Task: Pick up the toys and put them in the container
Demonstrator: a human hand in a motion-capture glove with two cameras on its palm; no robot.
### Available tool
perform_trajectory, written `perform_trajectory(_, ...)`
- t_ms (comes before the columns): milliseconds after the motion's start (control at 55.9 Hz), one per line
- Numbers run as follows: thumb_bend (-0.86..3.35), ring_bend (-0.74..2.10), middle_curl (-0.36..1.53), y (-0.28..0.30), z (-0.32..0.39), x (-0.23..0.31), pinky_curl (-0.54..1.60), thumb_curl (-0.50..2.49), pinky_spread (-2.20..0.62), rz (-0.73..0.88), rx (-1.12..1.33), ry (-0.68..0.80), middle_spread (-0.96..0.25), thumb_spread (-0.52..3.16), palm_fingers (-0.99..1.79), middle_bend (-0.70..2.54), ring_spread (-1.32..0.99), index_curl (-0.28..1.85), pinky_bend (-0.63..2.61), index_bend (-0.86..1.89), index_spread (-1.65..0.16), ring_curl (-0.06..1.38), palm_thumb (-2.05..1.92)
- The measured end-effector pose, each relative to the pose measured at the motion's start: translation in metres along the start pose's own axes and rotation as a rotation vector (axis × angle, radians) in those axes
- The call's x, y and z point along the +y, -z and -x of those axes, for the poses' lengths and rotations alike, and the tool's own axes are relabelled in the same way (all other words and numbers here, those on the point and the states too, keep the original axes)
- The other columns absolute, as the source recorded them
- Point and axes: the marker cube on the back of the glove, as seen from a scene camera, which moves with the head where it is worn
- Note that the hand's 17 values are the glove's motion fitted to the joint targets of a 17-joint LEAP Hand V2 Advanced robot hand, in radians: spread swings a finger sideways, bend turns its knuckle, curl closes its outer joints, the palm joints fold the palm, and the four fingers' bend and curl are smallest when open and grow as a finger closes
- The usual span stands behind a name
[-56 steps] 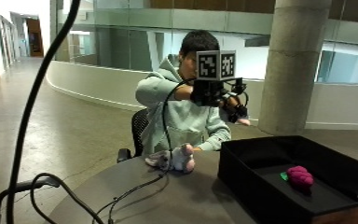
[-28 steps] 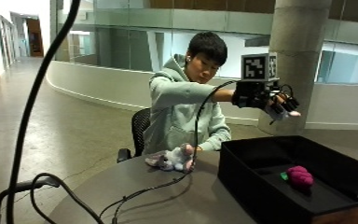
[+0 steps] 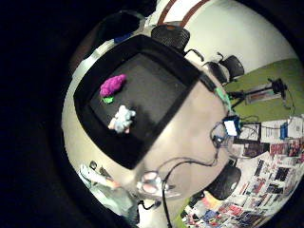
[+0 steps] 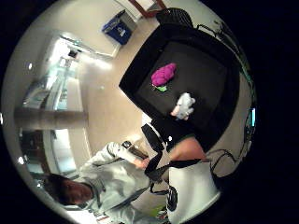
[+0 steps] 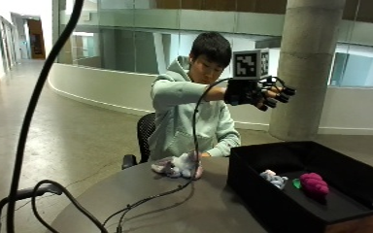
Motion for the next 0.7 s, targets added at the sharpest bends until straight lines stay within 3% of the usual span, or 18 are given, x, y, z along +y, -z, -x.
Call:
perform_trajectory(18, -0.04, 0.3, 0.27, 0.003, -0.002, 0.006, 0.41, 0.37, -0.02, -0.007, 0.014, -0.013, -0.03, 1.23, -0.28, 0.09, -0.11, 0.26, 0.78, 0.09, -0.24, 0.31, 0.2)
perform_trajectory(90, -0.03, 0.28, 0.26, 0.019, -0.007, 0.025, 0.4, 0.36, -0.01, -0.032, 0.0, -0.315, -0.04, 1.22, -0.25, 0.11, -0.11, 0.25, 0.75, 0.1, -0.26, 0.31, 0.18)
perform_trajectory(125, -0.03, 0.27, 0.26, 0.025, -0.01, 0.04, 0.4, 0.36, -0.01, -0.033, 0.01, -0.359, -0.04, 1.21, -0.25, 0.11, -0.11, 0.24, 0.74, 0.1, -0.27, 0.31, 0.17)
perform_trajectory(376, -0.03, 0.23, 0.23, 0.005, -0.021, 0.161, 0.38, 0.32, -0.01, 0.07, 0.038, -0.372, -0.04, 1.19, -0.22, 0.12, -0.1, 0.21, 0.71, 0.1, -0.28, 0.31, 0.1)
perform_trajectory(519, -0.03, 0.17, 0.23, -0.067, -0.033, 0.209, 0.37, 0.31, -0.01, 0.128, -0.11, -0.367, -0.03, 1.16, -0.2, 0.13, -0.08, 0.23, 0.68, 0.14, -0.3, 0.3, 0.05)
perform_trajectory(627, -0.04, 0.15, 0.23, -0.144, 0.036, 0.249, 0.36, 0.31, 0.0, 0.241, -0.171, -0.4, -0.03, 1.12, -0.21, 0.14, -0.05, 0.23, 0.66, 0.13, -0.29, 0.28, 0.0)
perform_trajectory(698, -0.04, 0.16, 0.23, -0.183, 0.046, 0.259, 0.36, 0.3, 0.0, 0.291, -0.153, -0.398, -0.03, 1.09, -0.22, 0.15, -0.04, 0.22, 0.66, 0.1, -0.29, 0.28, -0.03)
